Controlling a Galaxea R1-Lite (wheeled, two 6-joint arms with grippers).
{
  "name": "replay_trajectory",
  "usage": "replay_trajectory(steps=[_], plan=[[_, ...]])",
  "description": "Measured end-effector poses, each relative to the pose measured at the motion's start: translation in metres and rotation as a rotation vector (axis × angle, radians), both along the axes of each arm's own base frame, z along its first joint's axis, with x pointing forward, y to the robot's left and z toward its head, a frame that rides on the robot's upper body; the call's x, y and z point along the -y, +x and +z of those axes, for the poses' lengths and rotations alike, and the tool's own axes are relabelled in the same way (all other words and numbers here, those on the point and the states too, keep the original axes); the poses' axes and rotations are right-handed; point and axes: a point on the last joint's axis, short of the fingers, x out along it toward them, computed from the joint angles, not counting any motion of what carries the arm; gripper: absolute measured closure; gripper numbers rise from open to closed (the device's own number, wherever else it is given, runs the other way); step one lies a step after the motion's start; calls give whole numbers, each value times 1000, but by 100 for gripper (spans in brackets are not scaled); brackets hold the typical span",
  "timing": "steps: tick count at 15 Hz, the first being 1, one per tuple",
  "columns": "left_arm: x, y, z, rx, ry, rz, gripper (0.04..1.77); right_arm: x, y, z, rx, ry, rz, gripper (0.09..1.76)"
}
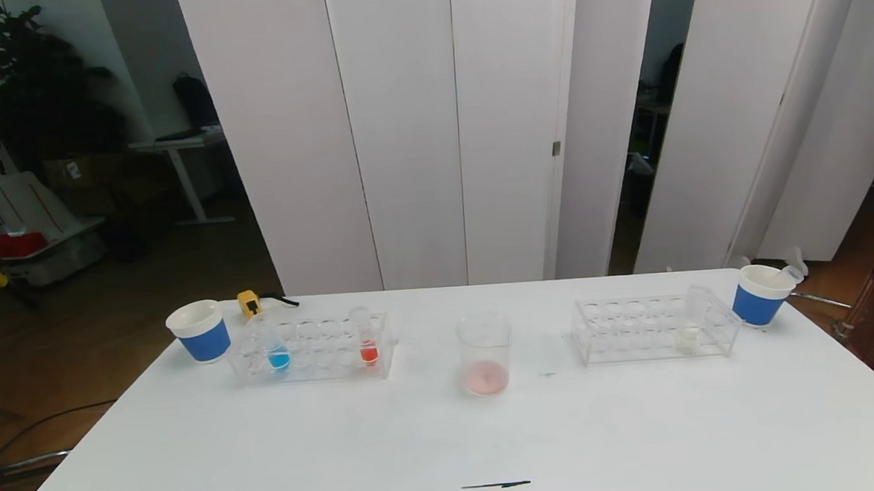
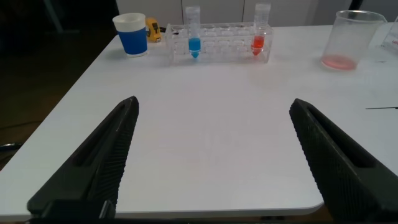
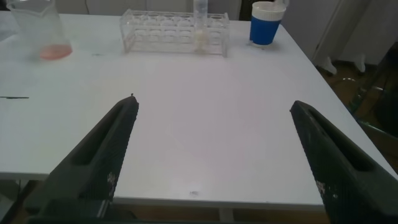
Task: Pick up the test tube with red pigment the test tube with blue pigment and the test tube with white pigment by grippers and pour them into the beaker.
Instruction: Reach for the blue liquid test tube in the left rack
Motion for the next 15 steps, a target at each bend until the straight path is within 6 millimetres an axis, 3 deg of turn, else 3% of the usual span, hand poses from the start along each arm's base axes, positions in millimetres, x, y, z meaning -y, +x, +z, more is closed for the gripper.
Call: replay_trajectory(steps=[3, 15], plan=[[0, 0, 0, 0, 0, 0, 8, 0, 2, 2, 90, -2, 6, 10], [0, 0, 0, 0, 0, 0, 8, 0, 4, -3, 81, 4, 4, 10]])
